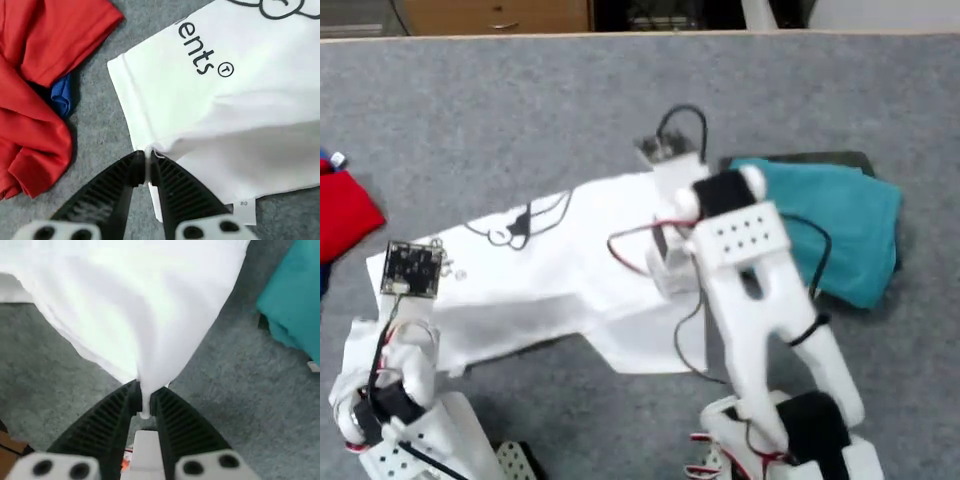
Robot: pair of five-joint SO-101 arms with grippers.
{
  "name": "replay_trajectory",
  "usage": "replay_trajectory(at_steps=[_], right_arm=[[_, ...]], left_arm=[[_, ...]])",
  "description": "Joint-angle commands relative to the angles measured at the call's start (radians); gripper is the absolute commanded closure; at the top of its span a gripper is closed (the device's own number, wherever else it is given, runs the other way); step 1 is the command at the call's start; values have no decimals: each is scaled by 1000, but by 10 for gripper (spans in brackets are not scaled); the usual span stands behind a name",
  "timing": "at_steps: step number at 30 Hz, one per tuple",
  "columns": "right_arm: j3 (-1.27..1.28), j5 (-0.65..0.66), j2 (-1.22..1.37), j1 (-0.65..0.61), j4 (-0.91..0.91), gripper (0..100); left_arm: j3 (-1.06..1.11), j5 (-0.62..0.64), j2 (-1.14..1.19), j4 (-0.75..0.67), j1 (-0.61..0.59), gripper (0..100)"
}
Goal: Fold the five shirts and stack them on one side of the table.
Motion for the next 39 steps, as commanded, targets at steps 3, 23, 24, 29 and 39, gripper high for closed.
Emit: replay_trajectory(at_steps=[3, 23, 24, 29, 39], right_arm=[[131, 5, -51, 17, -46, 985], [328, 140, -47, 94, -114, 985], [337, 140, -45, 92, -132, 985], [349, 143, -44, 81, -178, 985], [341, 155, -44, 80, -138, 750]], left_arm=[[13, -29, -12, 3, -53, 971], [41, -235, -14, 117, -139, 971], [47, -236, -14, 117, -139, 971], [48, -238, -12, 117, -143, 971], [-12, -287, -12, 123, -196, 776]])
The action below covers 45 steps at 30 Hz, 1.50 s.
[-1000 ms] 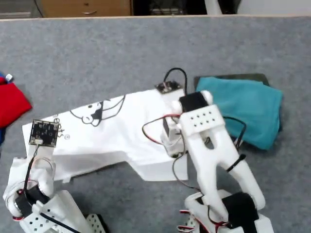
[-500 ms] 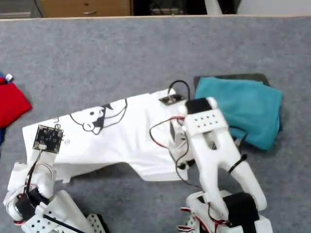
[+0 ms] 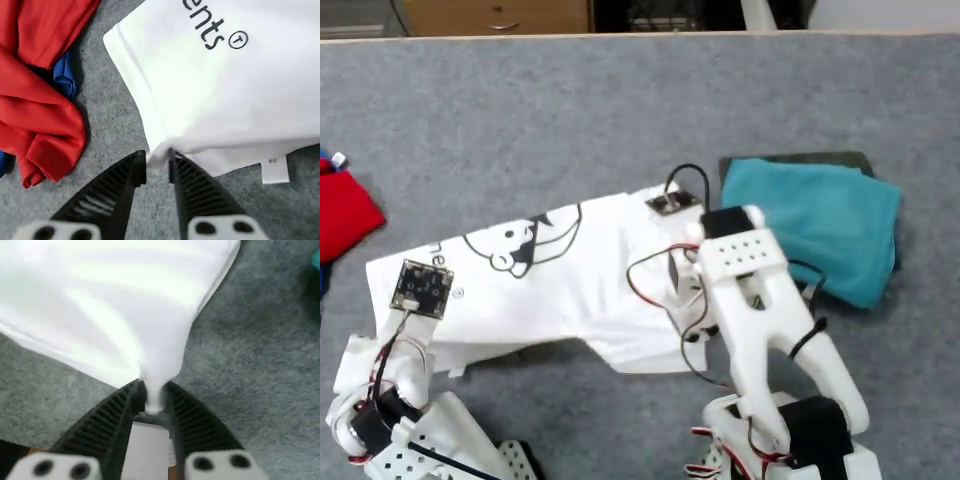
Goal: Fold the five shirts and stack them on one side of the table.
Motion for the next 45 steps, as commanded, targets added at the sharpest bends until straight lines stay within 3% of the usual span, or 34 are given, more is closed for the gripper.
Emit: replay_trajectory(at_steps=[1, 4, 7, 10, 13, 14, 17, 22, 26, 32, 38, 45], right_arm=[[-8, 43, -25, -2, 26, 699], [-41, 107, -25, 3, 69, 587], [-113, 103, -25, 6, 81, 595], [-220, 103, -25, 6, 60, 691], [-357, 14, -16, 5, -25, 930], [-398, -8, 2, 2, -71, 995], [-501, -87, 110, -2, -158, 932], [-688, -224, 417, 0, -282, 978], [-877, -233, 699, 35, -331, 984], [-1193, -236, 1069, 124, -331, 984], [-1506, -236, 1253, 132, -146, 984], [-1865, -187, 1342, 163, 117, 984]], left_arm=[[-64, 3, 2, 11, -36, 743], [-82, 5, 2, -21, -44, 709], [-116, 8, 2, -46, -44, 747], [-200, 98, 8, -83, -44, 847], [-326, 155, 12, -87, -16, 977], [-361, 161, 17, -83, 15, 970], [-395, 226, 86, -101, 91, 958], [-414, 470, 439, -344, 171, 958], [-460, 672, 802, -578, 214, 957], [-604, 749, 1234, -712, 243, 958], [-733, 747, 1450, -663, 180, 960], [-743, 715, 1393, -605, 168, 971]])
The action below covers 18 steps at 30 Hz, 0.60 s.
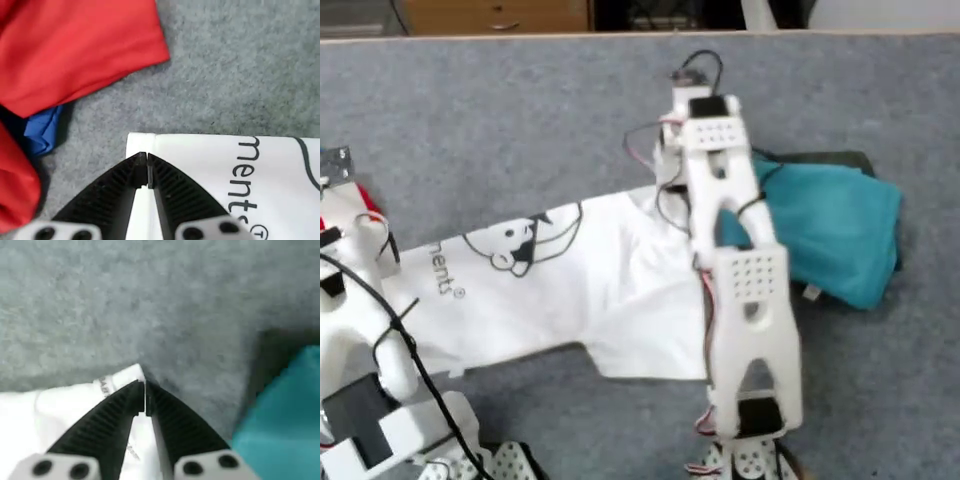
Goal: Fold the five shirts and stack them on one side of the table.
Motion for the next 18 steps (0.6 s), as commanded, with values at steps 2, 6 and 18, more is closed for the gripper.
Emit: replay_trajectory(at_steps=[2, 6, 18], right_arm=[[-240, 121, 15, 38, 150, 984], [-266, 252, -15, 48, 150, 984], [595, 744, -670, -64, 149, 983]], left_arm=[[-5, -81, -123, 12, -5, 971], [93, -140, -301, 8, -1, 971], [255, -132, -552, 12, -2, 970]])
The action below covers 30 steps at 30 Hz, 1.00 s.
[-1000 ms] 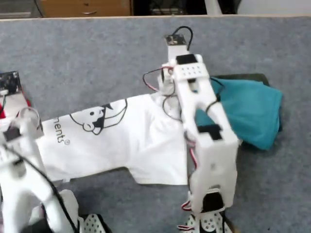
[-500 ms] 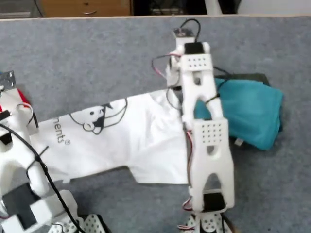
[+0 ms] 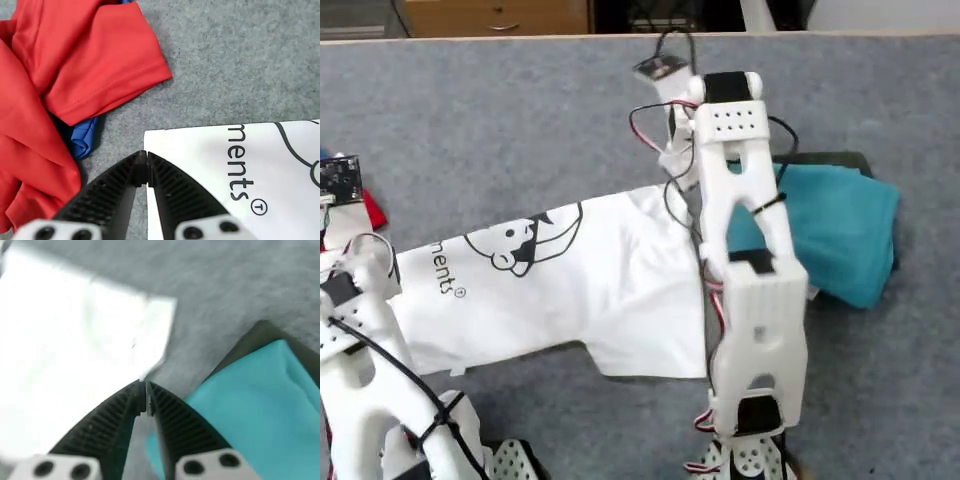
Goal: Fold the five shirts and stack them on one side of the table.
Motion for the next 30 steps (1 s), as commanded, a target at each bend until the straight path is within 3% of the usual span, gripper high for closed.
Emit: replay_trajectory(at_steps=[1, 11, 17, 23, 30], right_arm=[[344, 143, -311, -44, 3, 983], [1055, 462, -848, -238, -163, 983], [1371, 466, -992, -365, -285, 967], [1515, 466, -1013, -414, -325, 755], [1666, 470, -1009, -416, -496, 756]], left_arm=[[-1, -8, -31, 5, 1, 970], [-2, -6, -31, -3, 4, 970], [-2, -6, -31, -3, 4, 970], [-1, -6, -31, -3, 4, 970], [-1, -6, -31, -3, 4, 970]])
